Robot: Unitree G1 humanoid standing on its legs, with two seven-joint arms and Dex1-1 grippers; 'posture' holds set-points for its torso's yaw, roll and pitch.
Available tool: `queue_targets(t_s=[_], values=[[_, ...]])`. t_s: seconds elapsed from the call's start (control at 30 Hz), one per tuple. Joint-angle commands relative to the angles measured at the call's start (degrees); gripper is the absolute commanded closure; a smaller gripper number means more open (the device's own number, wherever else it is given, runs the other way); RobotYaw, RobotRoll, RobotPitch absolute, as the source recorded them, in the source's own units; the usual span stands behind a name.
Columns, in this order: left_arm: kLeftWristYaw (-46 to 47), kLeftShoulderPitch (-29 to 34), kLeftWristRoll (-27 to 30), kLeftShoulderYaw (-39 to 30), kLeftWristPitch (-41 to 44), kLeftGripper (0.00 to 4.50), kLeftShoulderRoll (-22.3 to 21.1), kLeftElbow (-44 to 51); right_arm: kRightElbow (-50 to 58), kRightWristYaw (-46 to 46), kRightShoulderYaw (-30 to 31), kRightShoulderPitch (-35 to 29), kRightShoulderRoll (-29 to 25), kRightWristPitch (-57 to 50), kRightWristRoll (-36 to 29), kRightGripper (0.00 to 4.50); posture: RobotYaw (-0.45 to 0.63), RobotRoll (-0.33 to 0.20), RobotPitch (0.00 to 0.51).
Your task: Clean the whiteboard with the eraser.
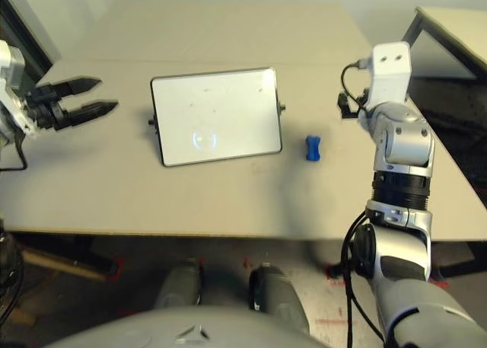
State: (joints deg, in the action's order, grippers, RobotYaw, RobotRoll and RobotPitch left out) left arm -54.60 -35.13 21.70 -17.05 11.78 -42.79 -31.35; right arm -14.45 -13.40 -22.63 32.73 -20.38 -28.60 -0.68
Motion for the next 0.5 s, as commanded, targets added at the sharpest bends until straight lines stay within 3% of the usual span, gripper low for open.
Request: queue_targets(t_s=[0.03, 0.27, 0.5], values=[[10.3, 0.8, -3.6, -1.3, -7.2, 0.0, 3.6, -4.4, -6.1, 0.8, -2.0, -2.8, 1.7, 14.6, -3.4, 0.02, 0.29, 0.0, 0.025], [27.8, -0.6, -9.1, -1.8, -21.0, 0.0, 9.5, -14.8, -19.1, 7.4, -0.6, -3.3, 1.9, 30.7, -2.7, 0.02, 0.27, 0.0, 0.022], [39.5, -4.1, -12.3, -1.6, -28.8, 0.0, 11.1, -24.9, -25.2, 8.8, -0.5, -1.8, 2.3, 36.5, -5.1, 0.02, 0.26, 0.0, 0.021]])
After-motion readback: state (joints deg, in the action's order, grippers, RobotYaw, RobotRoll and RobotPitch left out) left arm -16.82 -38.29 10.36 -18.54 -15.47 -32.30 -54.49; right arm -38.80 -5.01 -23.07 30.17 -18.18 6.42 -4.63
